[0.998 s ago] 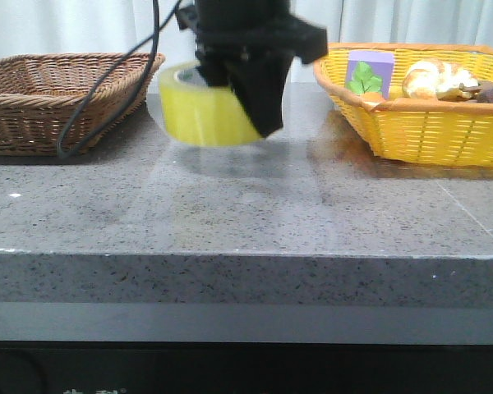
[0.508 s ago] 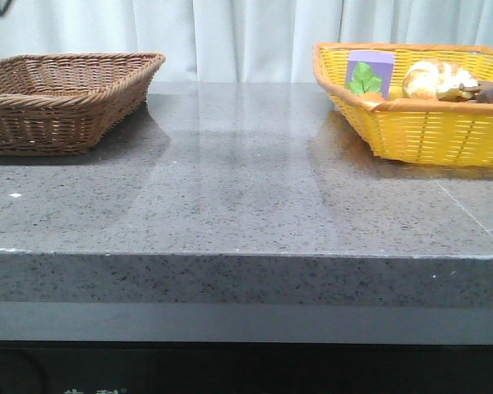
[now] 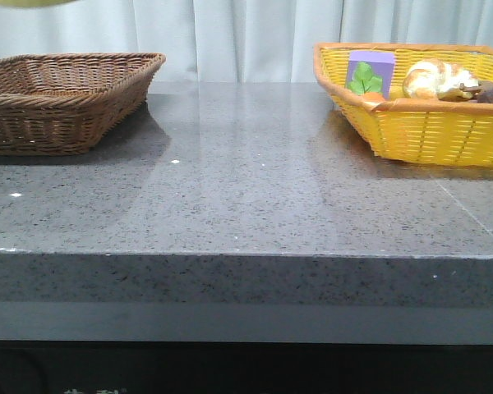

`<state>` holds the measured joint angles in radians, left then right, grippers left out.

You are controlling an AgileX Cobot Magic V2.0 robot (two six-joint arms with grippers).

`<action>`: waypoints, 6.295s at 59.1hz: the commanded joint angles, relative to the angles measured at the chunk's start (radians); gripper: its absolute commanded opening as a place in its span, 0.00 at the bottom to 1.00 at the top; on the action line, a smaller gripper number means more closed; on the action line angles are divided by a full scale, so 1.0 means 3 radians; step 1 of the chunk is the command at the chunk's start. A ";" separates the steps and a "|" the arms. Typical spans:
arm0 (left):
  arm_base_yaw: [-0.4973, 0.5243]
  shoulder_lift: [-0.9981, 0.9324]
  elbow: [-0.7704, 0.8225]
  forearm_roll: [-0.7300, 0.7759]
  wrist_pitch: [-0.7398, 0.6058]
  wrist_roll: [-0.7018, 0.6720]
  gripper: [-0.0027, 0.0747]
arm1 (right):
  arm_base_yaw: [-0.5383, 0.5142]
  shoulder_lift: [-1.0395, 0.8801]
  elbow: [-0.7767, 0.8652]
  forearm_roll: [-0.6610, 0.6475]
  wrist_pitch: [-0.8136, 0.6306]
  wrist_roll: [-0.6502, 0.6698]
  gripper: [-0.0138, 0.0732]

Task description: Transfer tape with both arms

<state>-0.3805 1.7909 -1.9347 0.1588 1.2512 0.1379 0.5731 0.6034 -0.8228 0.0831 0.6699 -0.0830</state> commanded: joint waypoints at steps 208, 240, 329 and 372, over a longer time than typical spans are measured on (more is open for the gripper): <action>0.0322 -0.3600 0.3633 -0.0968 -0.1993 0.0069 0.01 | -0.0017 0.0002 -0.0075 0.0018 -0.0238 -0.0013 0.08; 0.0377 -0.3858 0.3775 -0.0986 -0.2096 0.0069 0.01 | -0.0017 0.0002 -0.0075 0.0018 -0.0238 -0.0013 0.08; 0.1159 -0.6041 0.6484 -0.1175 -0.4459 0.0069 0.01 | -0.0017 -0.0001 -0.0075 0.0018 -0.0249 -0.0013 0.08; 0.1159 -0.6041 0.6484 -0.0888 -0.4450 -0.0092 0.01 | -0.0017 -0.0001 -0.0075 0.0018 -0.0249 -0.0013 0.08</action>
<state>-0.0332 -0.0046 0.0033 -0.1008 -0.0088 0.1229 0.5731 0.6034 -0.8223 0.0837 0.6699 -0.0814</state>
